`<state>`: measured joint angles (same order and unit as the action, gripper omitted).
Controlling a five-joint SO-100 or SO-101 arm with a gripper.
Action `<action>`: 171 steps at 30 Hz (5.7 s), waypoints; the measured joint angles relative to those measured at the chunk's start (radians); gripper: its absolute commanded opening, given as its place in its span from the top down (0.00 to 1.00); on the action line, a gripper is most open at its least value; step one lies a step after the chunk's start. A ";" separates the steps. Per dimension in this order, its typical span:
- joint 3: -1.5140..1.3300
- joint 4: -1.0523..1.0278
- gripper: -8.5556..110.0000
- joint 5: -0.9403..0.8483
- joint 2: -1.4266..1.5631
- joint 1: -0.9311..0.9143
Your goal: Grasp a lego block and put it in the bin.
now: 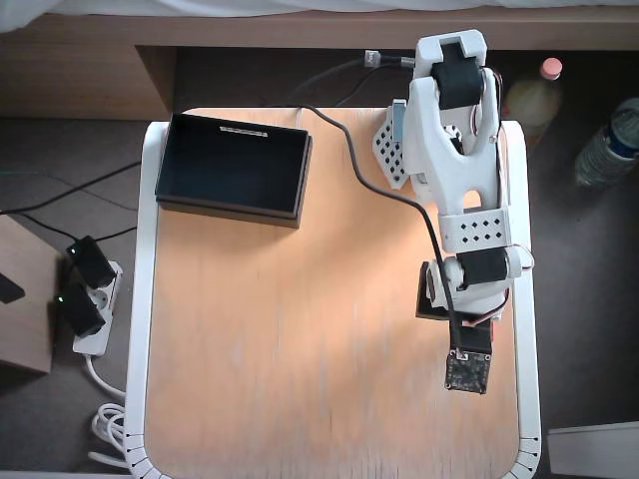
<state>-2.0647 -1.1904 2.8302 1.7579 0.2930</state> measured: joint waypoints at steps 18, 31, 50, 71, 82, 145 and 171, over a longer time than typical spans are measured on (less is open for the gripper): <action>0.014 0.106 0.73 -0.060 -0.097 0.060; 0.044 0.123 0.74 -0.060 -0.146 0.060; 0.046 0.147 0.76 -0.071 -0.187 0.060; 0.046 0.147 0.87 -0.095 -0.187 0.060; 0.046 0.147 0.90 -0.106 -0.187 0.038; 0.500 -0.497 0.92 0.250 0.069 -1.511; 0.500 -0.233 0.92 0.302 -0.199 -1.681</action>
<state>-1.5647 -1.4235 3.1324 1.5585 -1.3883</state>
